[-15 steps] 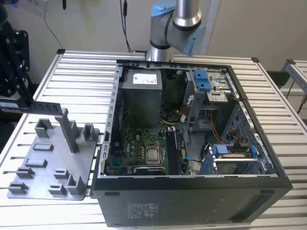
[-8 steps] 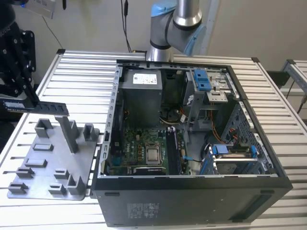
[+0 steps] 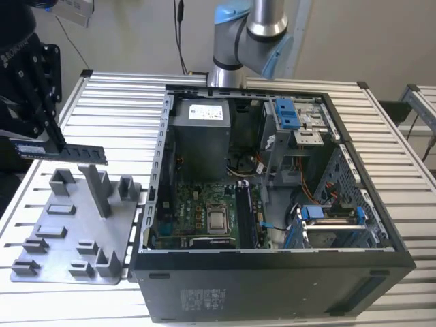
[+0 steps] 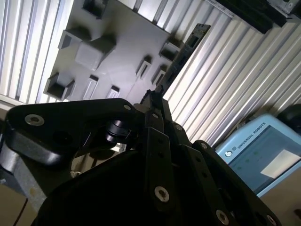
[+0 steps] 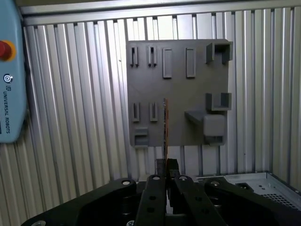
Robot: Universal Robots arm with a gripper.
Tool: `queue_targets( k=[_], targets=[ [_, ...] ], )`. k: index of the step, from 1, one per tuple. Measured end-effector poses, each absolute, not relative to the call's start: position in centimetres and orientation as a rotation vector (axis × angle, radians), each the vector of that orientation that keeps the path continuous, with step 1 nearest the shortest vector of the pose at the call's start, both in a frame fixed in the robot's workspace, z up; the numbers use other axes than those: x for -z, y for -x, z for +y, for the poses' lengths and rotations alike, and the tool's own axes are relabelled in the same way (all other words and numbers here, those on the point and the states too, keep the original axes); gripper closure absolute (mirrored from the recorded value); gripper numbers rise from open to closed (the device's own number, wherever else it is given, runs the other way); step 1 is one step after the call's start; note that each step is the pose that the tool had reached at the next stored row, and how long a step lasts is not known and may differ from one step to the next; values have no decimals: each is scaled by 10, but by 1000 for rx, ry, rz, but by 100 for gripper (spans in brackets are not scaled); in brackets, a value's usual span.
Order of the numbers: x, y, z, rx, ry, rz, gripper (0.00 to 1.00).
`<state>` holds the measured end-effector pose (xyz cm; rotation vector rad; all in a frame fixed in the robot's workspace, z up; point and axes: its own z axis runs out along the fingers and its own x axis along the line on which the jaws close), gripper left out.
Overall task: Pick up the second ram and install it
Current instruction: 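Pick up the second ram and move it above second insertion slot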
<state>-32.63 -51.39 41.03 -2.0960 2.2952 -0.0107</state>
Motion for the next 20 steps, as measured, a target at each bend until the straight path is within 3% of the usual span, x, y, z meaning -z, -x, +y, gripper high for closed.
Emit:
queue_targets(
  k=[20],
  targets=[
    [-410, 286, -514, 10, 2096, 2295, 86]
  ],
)
